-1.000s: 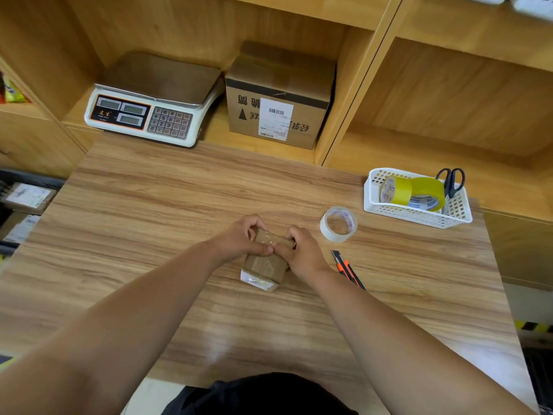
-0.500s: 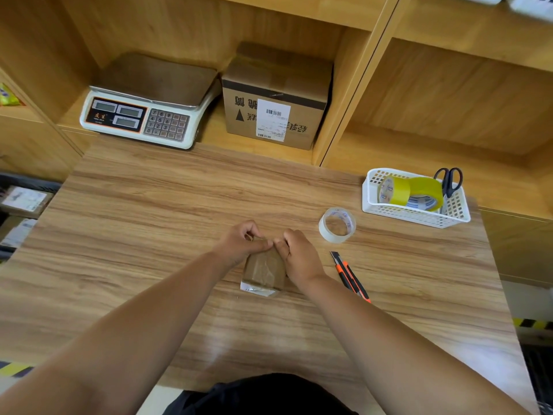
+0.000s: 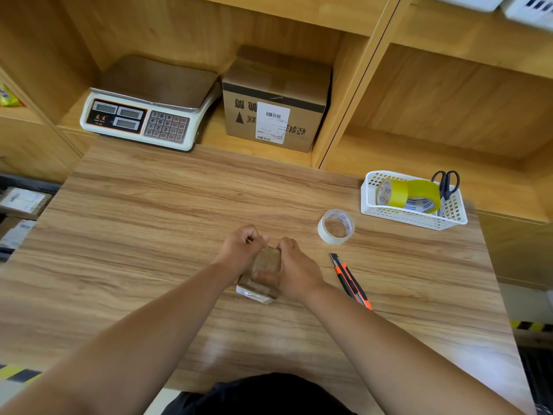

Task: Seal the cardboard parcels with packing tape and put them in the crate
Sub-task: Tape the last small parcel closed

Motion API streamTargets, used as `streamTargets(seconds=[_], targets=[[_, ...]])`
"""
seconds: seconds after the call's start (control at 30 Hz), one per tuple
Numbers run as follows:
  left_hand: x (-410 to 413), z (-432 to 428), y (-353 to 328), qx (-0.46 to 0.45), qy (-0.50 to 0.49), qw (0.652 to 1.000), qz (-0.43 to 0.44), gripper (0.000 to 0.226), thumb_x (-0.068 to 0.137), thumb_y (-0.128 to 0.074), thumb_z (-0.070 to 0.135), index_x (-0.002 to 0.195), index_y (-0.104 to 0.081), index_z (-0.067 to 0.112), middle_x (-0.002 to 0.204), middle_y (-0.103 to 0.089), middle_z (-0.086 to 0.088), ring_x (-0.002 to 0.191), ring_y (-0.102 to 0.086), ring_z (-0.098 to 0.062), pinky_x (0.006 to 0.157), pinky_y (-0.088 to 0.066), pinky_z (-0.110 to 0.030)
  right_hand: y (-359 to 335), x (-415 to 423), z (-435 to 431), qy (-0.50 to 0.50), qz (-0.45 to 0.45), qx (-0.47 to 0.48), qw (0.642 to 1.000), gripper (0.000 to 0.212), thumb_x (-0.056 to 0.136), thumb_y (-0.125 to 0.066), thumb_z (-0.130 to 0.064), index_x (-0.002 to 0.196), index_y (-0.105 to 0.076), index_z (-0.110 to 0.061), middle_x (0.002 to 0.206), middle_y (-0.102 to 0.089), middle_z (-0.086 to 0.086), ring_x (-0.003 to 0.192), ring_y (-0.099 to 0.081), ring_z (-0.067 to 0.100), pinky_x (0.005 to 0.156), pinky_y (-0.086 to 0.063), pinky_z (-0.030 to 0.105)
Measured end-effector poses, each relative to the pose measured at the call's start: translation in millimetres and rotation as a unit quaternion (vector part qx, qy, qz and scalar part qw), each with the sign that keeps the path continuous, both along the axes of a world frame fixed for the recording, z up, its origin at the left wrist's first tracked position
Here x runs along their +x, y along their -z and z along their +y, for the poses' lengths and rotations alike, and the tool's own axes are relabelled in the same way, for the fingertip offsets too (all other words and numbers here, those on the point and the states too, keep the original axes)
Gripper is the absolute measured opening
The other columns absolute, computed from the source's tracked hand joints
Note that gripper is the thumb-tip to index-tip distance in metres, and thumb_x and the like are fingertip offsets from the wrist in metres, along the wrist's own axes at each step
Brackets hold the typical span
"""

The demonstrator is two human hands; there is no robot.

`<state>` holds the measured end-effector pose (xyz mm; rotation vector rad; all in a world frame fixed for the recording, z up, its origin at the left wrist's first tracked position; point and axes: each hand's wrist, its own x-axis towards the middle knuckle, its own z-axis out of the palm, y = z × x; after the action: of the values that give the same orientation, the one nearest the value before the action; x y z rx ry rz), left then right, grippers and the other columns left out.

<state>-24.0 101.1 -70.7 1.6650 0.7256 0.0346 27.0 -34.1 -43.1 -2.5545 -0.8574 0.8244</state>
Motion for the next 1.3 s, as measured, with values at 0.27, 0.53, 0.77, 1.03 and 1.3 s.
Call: streamTargets(seconds=[0.27,0.53,0.77,1.03,1.3], targets=[[-1,-1,1,-0.028,-0.016,0.999,-0.007,0.03,0.096,-0.053,0.025,0.069,-0.054,0.013,0.066,-0.051,-0.002,0.062,-0.047,-0.012,0.056,-0.039,-0.024,8,10,7,0.069,-0.014,0.094,0.993,0.043,0.089,-0.055,-0.052,0.074,-0.04,-0.015,0.072,-0.044,-0.006,0.069,-0.044,0.017,0.056,-0.029,0.031],[-2,5,-6,0.11,0.053,0.985,0.125,0.04,0.094,-0.047,0.049,0.092,-0.061,0.012,0.088,-0.062,-0.005,0.087,-0.06,-0.025,0.072,-0.043,-0.032,10,14,10,0.181,0.055,0.011,0.982,0.047,0.098,-0.032,-0.051,0.101,-0.056,-0.011,0.108,-0.059,0.015,0.103,-0.055,0.033,0.075,-0.035,0.032],[-1,-8,-24,0.127,0.121,0.968,0.181,0.044,0.099,-0.035,0.041,0.113,-0.061,0.008,0.116,-0.063,-0.016,0.105,-0.059,-0.031,0.086,-0.044,-0.034,-2,8,11,0.168,0.146,0.007,0.975,0.058,0.099,-0.029,-0.052,0.102,-0.065,-0.005,0.104,-0.063,0.014,0.104,-0.056,0.031,0.078,-0.038,0.03],[-38,-12,-21,0.032,0.135,0.99,0.039,0.063,0.095,-0.053,0.019,0.15,-0.024,0.025,0.147,-0.039,0.006,0.127,-0.044,-0.01,0.106,-0.038,-0.026,21,-14,-13,0.084,0.056,0.124,0.987,0.073,0.091,-0.058,-0.04,0.149,-0.027,-0.01,0.156,-0.02,0.008,0.145,-0.019,0.022,0.115,-0.027,0.035],[-61,-12,-1,0.064,0.193,0.979,0.031,0.104,0.074,-0.08,0.021,0.152,-0.011,0.024,0.149,-0.015,0.018,0.139,-0.029,-0.014,0.107,-0.031,-0.019,28,-29,-30,0.018,0.047,0.09,0.995,0.117,0.077,-0.076,-0.039,0.15,0.011,-0.008,0.157,0.019,0.01,0.147,0.007,0.018,0.112,-0.005,0.015]])
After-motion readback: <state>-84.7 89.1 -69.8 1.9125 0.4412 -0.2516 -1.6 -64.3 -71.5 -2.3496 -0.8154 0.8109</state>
